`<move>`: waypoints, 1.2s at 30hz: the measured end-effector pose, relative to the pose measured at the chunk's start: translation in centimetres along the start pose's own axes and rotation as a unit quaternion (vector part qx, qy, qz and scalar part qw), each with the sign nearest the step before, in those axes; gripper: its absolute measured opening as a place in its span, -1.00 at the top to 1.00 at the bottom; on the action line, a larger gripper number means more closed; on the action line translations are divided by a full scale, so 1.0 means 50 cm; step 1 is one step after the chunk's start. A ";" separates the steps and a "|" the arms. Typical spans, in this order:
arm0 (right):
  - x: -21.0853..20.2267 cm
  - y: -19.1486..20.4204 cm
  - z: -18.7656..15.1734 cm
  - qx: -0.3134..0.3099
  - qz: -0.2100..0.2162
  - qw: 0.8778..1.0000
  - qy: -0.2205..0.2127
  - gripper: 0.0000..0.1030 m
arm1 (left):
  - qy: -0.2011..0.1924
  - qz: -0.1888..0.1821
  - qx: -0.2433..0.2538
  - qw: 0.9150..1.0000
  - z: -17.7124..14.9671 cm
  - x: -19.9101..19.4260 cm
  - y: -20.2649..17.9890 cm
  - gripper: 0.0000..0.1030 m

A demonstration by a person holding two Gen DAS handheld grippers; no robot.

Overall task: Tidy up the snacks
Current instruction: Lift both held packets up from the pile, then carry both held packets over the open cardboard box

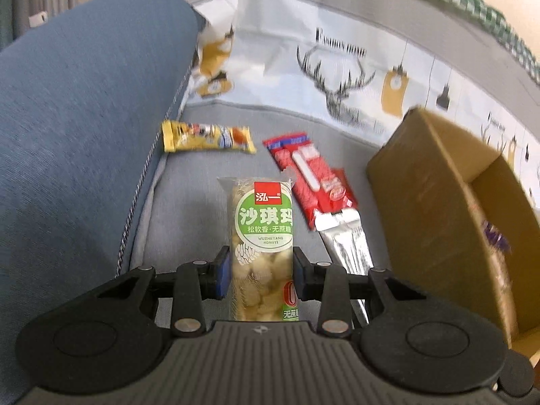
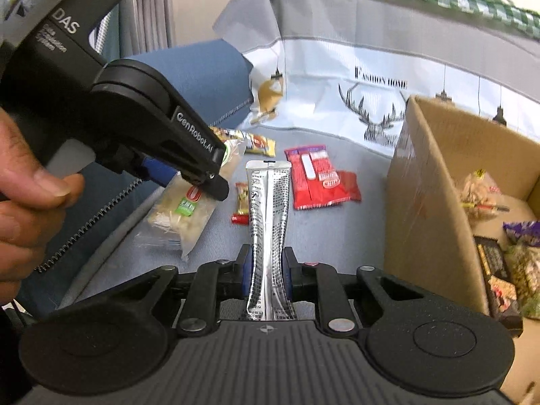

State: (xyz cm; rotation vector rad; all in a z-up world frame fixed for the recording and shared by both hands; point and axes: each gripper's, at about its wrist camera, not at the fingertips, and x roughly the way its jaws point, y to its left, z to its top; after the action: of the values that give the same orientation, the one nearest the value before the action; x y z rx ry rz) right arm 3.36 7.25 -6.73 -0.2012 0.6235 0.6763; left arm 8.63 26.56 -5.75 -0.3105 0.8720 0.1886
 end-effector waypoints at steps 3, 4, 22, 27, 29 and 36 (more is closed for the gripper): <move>-0.018 0.000 0.005 0.004 -0.002 1.000 -0.013 0.63 | -0.029 -0.005 -0.006 1.000 0.001 -0.027 -0.003 0.23; -0.025 0.001 0.006 0.004 -0.002 1.000 -0.017 0.63 | -0.040 -0.008 -0.008 0.999 0.000 -0.037 -0.005 0.23; -0.116 -0.027 0.051 0.002 -0.014 0.997 -0.082 0.63 | -0.103 -0.029 -0.002 0.994 -0.006 -0.097 -0.036 0.23; -0.135 -0.050 0.066 0.014 -0.020 0.995 -0.099 0.63 | -0.110 -0.033 0.001 0.993 -0.004 -0.101 -0.043 0.23; -0.145 -0.062 0.073 0.019 -0.022 0.994 -0.108 0.63 | -0.114 -0.036 0.003 0.993 -0.004 -0.103 -0.045 0.23; -0.202 -0.138 0.118 0.053 -0.039 0.987 -0.149 0.63 | -0.148 -0.046 0.002 0.988 0.002 -0.121 -0.061 0.23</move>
State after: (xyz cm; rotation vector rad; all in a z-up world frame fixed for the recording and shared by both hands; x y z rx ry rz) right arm 4.43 -1.16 3.88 -0.0226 0.3617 0.5817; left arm 5.74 23.53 -0.41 -0.3085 0.5635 0.1418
